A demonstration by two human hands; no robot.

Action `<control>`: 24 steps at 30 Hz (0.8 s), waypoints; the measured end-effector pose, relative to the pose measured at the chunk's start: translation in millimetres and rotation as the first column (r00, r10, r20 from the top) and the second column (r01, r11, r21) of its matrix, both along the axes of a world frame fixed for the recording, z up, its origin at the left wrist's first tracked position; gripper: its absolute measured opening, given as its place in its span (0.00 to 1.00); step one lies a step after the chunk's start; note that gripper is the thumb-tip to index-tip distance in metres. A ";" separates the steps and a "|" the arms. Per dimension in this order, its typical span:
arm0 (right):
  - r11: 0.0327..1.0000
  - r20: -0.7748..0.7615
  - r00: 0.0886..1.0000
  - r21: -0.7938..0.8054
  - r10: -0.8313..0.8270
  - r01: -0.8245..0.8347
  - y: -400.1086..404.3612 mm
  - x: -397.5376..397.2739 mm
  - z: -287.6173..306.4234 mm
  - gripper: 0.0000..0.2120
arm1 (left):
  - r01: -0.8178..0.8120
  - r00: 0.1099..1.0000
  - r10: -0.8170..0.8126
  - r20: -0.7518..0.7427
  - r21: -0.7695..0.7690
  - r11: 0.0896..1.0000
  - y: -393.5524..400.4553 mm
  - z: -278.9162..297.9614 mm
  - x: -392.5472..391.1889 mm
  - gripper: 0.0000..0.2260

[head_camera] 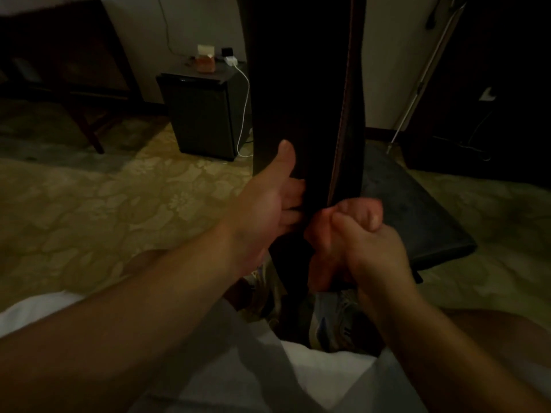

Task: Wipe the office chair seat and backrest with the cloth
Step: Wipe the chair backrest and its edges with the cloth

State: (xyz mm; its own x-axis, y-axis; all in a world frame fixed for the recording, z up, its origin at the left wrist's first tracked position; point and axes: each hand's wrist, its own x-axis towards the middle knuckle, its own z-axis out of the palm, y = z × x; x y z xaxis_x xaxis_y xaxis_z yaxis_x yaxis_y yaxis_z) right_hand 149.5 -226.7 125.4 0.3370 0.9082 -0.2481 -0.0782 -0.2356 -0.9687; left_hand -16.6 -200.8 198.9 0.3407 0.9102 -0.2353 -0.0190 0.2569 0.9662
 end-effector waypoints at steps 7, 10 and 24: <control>0.997 0.037 0.999 -0.070 -0.017 0.020 -14.9 8.4 6.9 0.07 | 0.070 0.996 -0.071 -0.055 -0.028 0.997 -1.4 5.8 7.8 0.48; 0.989 0.076 0.996 0.139 -0.053 0.042 -7.7 20.9 42.8 0.06 | 0.102 0.995 -0.102 0.015 -0.034 0.994 -5.0 11.9 16.1 0.43; 0.977 -0.009 1.000 0.213 -0.024 0.026 -8.3 24.2 89.6 0.07 | -0.083 0.996 0.082 0.018 0.085 0.993 -13.4 60.3 21.3 0.41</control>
